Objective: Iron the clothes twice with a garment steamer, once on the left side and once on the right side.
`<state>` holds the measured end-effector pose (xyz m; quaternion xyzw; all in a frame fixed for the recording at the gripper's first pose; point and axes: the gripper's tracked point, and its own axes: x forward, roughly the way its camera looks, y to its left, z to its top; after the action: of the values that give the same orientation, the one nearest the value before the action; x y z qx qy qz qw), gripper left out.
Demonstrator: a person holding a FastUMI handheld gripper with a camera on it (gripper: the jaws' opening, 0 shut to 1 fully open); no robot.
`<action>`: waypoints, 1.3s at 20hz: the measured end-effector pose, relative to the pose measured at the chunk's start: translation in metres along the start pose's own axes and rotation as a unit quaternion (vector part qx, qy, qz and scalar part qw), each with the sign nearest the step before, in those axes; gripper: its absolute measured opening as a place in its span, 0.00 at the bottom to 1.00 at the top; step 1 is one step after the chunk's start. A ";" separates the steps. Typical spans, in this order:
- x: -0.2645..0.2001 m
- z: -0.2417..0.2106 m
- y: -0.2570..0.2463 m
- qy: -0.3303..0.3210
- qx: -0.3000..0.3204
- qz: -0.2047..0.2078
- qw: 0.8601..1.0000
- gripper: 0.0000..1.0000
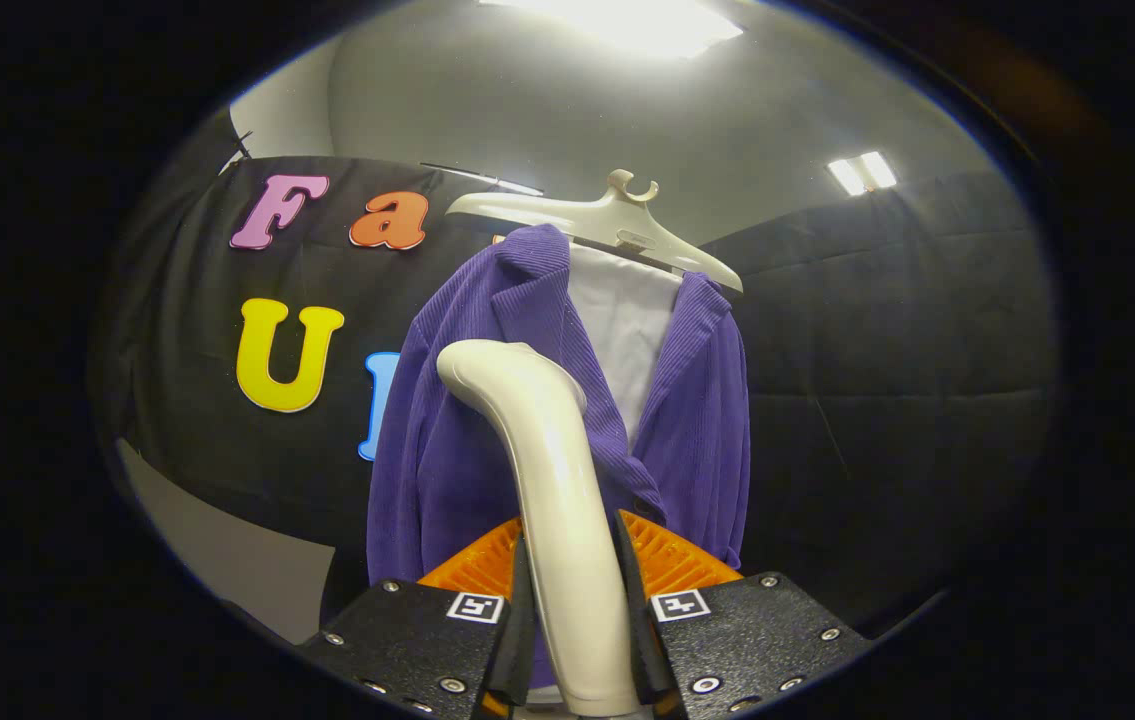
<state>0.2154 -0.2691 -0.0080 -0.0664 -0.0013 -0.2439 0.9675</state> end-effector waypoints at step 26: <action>-0.066 -0.201 0.012 0.140 -0.057 -0.001 0.988 0.39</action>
<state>0.1568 -0.2529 -0.2112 -0.0865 0.1484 -0.2514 0.9525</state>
